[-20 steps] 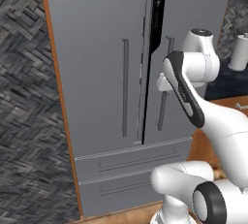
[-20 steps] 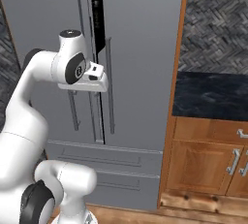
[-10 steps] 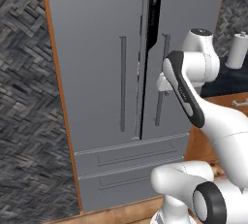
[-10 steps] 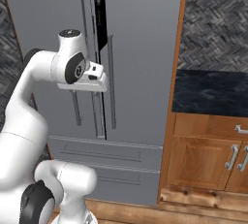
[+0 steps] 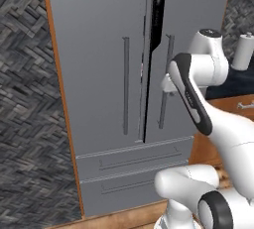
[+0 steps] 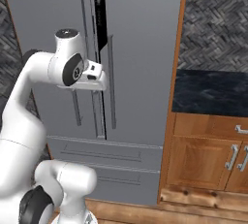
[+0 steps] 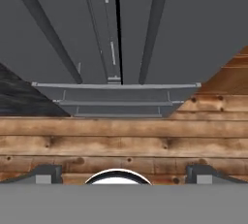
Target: Retrieve the steak from the fridge and place it on the saucepan with marinade on the stove.
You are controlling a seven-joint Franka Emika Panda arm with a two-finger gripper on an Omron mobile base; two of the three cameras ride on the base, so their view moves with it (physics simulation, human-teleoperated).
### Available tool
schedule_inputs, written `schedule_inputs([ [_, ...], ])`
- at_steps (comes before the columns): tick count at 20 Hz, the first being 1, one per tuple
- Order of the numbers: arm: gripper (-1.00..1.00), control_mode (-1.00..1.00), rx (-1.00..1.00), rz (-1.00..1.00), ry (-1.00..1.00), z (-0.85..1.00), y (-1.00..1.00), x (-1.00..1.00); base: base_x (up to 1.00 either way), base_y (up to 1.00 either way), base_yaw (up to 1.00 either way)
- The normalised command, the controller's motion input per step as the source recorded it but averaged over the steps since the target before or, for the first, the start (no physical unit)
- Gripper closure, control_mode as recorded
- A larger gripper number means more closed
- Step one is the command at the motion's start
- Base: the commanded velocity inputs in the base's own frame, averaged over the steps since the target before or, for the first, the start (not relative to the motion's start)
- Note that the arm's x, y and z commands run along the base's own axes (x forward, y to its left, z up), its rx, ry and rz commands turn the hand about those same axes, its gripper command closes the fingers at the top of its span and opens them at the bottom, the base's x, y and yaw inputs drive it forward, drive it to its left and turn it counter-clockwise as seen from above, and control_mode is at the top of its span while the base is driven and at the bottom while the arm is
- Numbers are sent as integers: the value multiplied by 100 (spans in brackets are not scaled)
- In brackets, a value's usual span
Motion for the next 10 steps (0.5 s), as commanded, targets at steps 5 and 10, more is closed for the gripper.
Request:
schedule_inputs([
  [5, -100, -100, 0, 3, -47, 4, -2, -40, 0, 0, 0],
  [10, -100, -100, 0, 6, -47, 0, -1, -19, 0, 0, 0],
])
